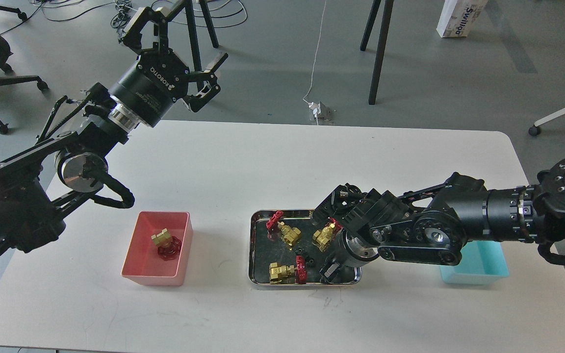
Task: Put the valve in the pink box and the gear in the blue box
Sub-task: 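Grasp a small black gear on the tray with the right gripper, then carry the gear with the right gripper over the blue box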
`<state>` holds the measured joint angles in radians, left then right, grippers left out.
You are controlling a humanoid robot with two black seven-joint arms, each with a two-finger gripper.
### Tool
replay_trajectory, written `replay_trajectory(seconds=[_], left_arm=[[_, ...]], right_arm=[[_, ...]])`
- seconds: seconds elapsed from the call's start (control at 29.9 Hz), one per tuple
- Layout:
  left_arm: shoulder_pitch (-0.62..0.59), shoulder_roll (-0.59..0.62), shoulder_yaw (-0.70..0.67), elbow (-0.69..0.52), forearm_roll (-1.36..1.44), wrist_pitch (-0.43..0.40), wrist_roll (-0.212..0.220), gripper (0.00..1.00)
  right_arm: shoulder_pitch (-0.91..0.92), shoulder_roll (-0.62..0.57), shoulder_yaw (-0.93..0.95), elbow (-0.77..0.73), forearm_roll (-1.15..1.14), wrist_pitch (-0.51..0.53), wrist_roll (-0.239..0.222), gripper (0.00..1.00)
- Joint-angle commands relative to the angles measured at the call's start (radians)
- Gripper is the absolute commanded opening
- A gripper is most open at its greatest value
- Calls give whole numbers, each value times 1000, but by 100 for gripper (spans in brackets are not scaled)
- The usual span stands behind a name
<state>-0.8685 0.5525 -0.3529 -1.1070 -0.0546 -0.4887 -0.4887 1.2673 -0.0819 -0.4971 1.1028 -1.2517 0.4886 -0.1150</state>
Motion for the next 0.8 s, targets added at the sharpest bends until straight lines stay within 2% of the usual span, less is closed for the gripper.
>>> replay_trajectory(seconds=[0.0, 0.27, 0.57, 0.77], left_arm=[[0, 0, 0, 1, 1, 0, 0, 99], [5, 0, 0, 3, 1, 0, 0, 99], [5, 0, 0, 1, 1, 0, 0, 99], [11, -2, 0, 2, 1, 0, 0, 99]], right_arm=[[0, -1, 0, 0, -2, 0, 0, 29], [1, -2, 0, 5, 3, 0, 3, 12], [10, -15, 11, 31, 6, 0, 3, 7], [76, -125, 87, 120, 31, 0, 5, 7]])
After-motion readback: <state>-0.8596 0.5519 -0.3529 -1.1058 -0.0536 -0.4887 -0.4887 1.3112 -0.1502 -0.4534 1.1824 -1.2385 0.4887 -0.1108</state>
